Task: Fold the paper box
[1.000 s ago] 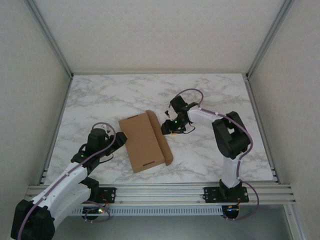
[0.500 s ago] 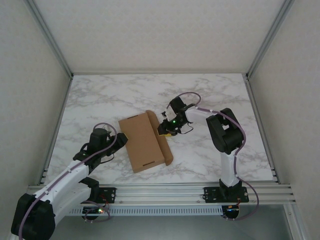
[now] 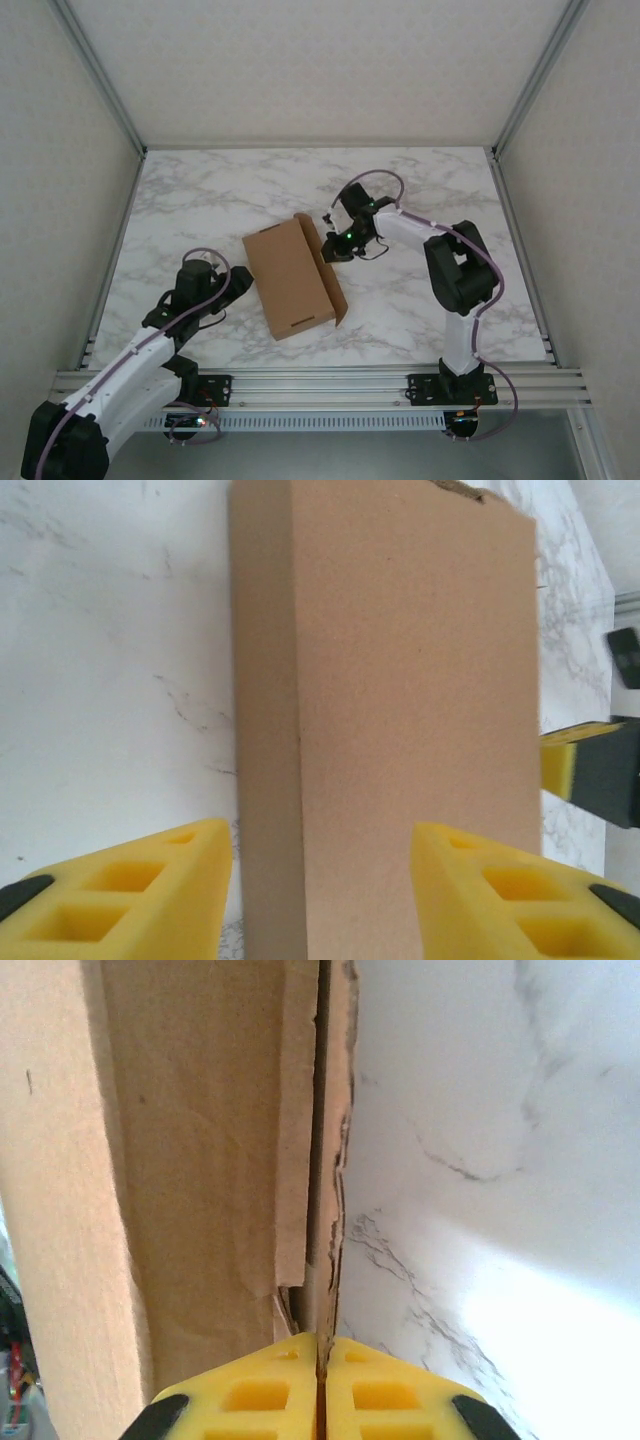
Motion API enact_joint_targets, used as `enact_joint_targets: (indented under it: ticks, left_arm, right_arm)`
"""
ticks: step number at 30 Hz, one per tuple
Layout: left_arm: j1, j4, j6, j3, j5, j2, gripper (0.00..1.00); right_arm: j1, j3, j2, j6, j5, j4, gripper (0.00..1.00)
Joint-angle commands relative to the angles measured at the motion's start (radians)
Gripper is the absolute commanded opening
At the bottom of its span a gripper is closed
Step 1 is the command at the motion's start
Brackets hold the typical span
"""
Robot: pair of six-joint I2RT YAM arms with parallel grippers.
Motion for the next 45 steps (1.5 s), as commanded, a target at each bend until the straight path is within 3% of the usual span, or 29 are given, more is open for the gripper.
enact_joint_targets:
  ticks: [1,5,8,12,16,26,31,37,45]
  left_arm:
    - [-0.009,-0.075,0.045,0.073,-0.057,-0.027,0.53]
    - [-0.011,-0.126,0.11,0.141,-0.104,-0.038,0.57]
    - [-0.011,-0.123,0.114,0.156,-0.123,-0.032,0.59]
    - [-0.017,0.029,0.014,0.08,-0.003,0.005,0.53]
    - [-0.081,0.146,-0.008,0.06,0.042,0.095,0.46]
    - [-0.231,0.279,-0.007,0.111,0.053,0.253,0.46]
    - [-0.254,0.268,0.018,0.148,0.043,0.326,0.46]
    - [-0.256,0.227,0.028,0.12,0.01,0.266,0.45]
    - [-0.256,0.121,0.004,0.054,-0.038,0.11,0.45]
  right_arm:
    - [0.017,0.114,-0.083,-0.136,0.161,-0.166,0.08]
    - [0.048,0.234,-0.099,-0.248,0.295,-0.296,0.09]
    - [0.05,0.271,-0.11,-0.266,0.322,-0.321,0.09]
    - [0.075,0.321,-0.096,-0.276,0.312,-0.361,0.11]
    - [0.098,0.369,-0.077,-0.26,0.261,-0.401,0.12]
    - [0.152,0.421,-0.066,-0.228,0.178,-0.425,0.13]
    - [0.15,0.392,-0.073,-0.22,0.168,-0.399,0.18]
    - [0.142,0.343,-0.052,-0.163,-0.03,-0.325,0.18]
    - [0.17,0.305,-0.062,-0.107,-0.1,-0.254,0.16]
